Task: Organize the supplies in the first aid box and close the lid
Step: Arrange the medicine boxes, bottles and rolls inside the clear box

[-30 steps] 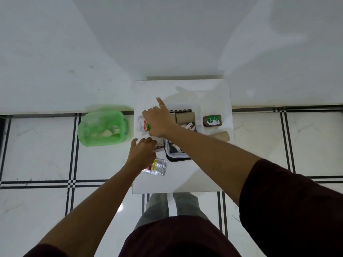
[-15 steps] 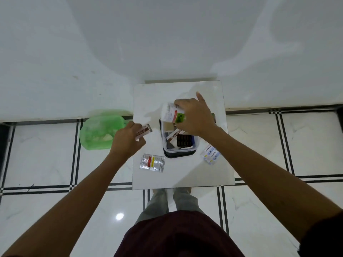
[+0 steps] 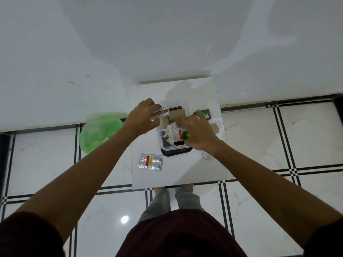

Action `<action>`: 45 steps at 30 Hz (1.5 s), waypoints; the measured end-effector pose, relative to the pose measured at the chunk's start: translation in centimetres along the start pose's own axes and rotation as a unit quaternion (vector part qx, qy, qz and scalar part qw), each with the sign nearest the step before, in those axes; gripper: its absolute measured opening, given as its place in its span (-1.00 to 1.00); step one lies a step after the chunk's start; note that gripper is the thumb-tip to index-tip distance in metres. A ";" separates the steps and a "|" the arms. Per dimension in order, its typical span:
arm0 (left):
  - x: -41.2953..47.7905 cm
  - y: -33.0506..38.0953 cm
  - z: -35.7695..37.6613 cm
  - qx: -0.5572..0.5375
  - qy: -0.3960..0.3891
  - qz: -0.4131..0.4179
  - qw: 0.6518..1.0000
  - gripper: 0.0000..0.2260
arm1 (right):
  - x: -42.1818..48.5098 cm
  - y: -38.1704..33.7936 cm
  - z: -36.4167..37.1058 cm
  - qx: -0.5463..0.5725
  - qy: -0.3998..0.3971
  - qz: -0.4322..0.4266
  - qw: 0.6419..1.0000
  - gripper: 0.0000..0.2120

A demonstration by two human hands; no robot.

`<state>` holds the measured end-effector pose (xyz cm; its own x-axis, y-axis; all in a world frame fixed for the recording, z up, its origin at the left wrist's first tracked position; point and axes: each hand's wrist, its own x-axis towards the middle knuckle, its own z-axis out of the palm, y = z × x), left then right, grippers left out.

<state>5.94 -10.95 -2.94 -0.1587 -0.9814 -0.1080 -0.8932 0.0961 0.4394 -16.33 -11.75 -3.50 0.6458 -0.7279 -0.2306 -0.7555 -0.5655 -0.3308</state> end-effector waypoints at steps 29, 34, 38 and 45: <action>-0.1 -3.4 3.7 0.116 0.026 0.138 0.983 -0.77 | -3.9 -0.1 3.3 0.181 0.018 0.105 0.978 -0.68; 0.8 -1.3 4.8 0.148 -0.037 0.138 0.979 -0.80 | -2.7 -1.4 3.6 0.124 0.071 0.094 0.985 -0.77; 1.0 -0.5 5.1 0.155 -0.055 0.097 0.982 -0.78 | -2.3 -1.6 3.8 0.083 0.110 0.094 0.986 -0.79; -1.5 -2.2 4.5 0.161 0.021 0.157 0.974 -0.68 | -3.4 -0.4 4.2 0.040 0.058 0.006 0.997 -0.60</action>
<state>6.24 -8.92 -7.71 -0.4336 -0.9007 0.0267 -0.8904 0.4328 0.1408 -17.72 -7.43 -6.41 0.6161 -0.7771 -0.1289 -0.7487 -0.5268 -0.4024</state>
